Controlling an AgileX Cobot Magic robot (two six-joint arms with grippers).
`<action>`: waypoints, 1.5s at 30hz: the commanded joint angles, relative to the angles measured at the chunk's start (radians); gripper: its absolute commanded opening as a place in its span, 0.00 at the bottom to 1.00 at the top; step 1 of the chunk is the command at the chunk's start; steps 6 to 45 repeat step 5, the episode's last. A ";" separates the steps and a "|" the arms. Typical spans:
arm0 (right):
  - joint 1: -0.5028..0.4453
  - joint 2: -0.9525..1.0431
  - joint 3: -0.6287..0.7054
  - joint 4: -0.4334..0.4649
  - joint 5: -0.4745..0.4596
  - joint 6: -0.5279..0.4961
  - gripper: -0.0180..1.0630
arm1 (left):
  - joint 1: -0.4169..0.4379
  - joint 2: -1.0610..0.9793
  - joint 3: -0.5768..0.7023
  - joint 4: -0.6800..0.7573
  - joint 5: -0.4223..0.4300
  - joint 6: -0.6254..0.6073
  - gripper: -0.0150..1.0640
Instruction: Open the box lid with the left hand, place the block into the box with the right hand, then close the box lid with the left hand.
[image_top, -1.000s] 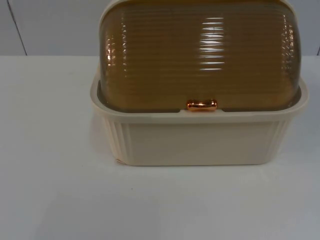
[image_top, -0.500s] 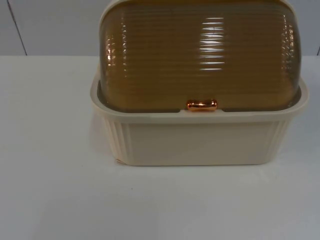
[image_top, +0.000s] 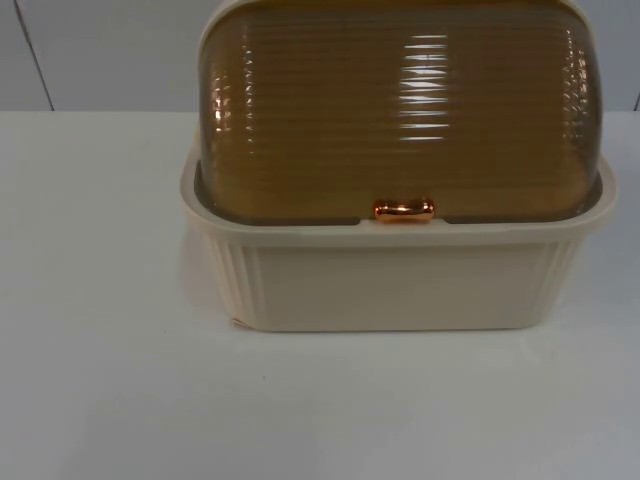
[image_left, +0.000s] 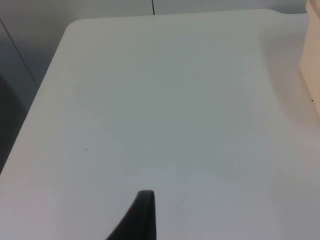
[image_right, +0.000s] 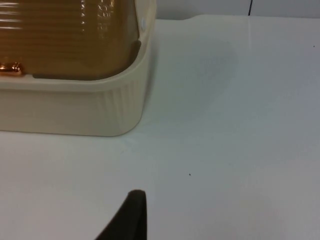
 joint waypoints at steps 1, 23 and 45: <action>-0.008 -0.004 0.005 0.002 -0.012 -0.003 0.99 | -0.005 -0.003 0.005 0.007 0.003 -0.003 0.98; -0.019 -0.004 0.005 0.002 -0.012 -0.003 0.99 | -0.005 -0.003 0.005 0.007 0.003 -0.003 0.98; -0.019 -0.004 0.005 0.002 -0.012 -0.003 0.99 | -0.005 -0.003 0.005 0.007 0.003 -0.003 0.98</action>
